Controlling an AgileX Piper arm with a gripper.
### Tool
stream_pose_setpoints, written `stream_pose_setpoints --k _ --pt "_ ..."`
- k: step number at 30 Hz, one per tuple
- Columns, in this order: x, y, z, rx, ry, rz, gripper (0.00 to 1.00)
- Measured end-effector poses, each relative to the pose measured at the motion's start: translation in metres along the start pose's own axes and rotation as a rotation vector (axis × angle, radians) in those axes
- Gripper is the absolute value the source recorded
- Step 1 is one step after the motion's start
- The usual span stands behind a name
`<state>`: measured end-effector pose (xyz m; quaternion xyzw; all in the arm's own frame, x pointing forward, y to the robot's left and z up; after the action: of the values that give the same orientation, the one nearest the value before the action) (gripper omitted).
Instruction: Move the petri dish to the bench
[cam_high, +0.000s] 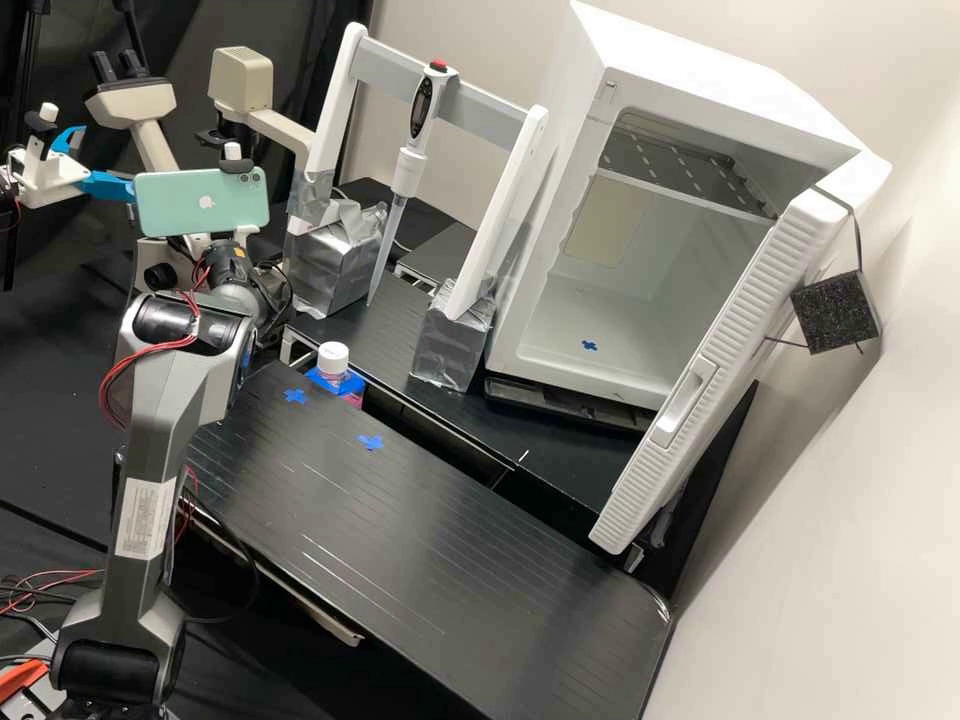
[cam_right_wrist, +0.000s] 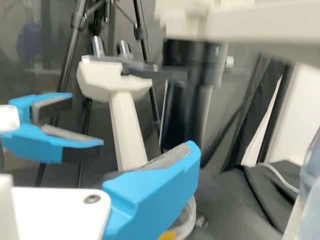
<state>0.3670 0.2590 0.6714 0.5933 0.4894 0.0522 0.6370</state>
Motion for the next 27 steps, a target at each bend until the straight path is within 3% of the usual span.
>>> stream_pose_setpoints --k 19,27 --pt "0.029 -0.008 0.033 -0.002 -0.008 0.005 1.00" --pt "0.029 -0.003 0.043 0.002 -0.098 0.004 1.00"
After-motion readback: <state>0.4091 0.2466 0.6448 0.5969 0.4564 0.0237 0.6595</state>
